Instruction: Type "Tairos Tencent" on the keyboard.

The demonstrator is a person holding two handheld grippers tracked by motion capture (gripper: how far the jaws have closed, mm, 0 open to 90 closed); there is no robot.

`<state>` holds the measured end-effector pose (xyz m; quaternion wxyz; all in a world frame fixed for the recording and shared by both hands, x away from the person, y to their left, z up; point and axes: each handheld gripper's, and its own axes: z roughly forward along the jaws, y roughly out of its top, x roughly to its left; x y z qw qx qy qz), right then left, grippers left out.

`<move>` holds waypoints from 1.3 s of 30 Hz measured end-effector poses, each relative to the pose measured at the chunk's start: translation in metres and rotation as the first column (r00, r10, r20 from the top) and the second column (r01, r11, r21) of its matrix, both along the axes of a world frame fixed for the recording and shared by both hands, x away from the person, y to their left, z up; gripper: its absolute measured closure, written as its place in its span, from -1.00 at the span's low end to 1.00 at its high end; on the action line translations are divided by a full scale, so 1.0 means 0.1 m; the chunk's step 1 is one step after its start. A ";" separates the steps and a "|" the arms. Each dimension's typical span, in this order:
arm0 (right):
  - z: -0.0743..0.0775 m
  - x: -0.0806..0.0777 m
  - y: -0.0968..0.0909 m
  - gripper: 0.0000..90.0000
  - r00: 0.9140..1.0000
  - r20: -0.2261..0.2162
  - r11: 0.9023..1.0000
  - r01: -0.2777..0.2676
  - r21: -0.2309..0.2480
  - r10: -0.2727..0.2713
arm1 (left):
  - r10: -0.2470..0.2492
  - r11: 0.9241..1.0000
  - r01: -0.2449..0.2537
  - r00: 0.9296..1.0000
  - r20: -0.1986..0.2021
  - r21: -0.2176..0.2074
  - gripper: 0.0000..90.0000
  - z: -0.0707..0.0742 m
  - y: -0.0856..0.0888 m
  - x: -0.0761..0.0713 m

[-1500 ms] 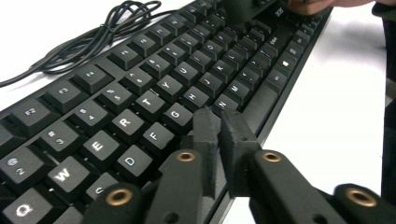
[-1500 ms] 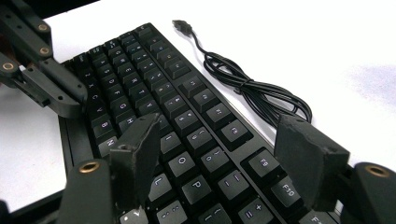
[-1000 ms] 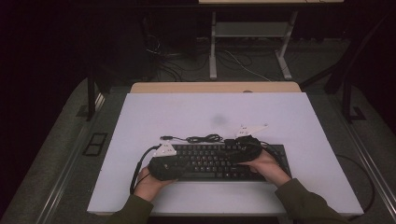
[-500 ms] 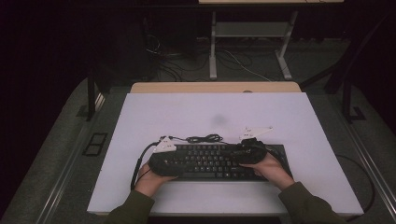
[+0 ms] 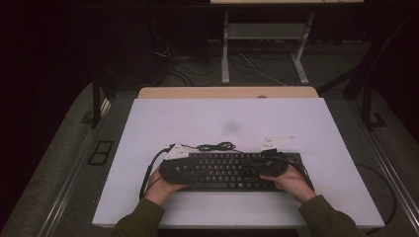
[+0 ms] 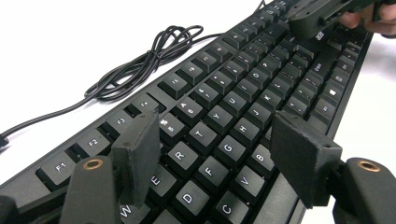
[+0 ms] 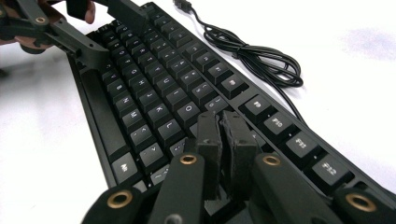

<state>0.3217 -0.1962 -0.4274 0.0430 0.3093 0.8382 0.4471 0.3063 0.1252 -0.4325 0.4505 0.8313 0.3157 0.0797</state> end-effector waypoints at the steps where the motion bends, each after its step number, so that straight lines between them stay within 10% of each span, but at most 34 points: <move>1: 0.00 0.00 -0.01 0.92 1.000 -0.003 1.000 0.001 0.003 -0.001 | -0.001 1.000 0.001 1.000 0.003 0.006 -0.28 0.00 0.00 0.01; 39: -0.10 -0.21 -0.11 0.92 0.997 -0.035 0.994 -0.077 -0.075 0.075 | -0.006 1.000 0.005 1.000 0.020 0.020 -0.33 0.01 -0.05 0.16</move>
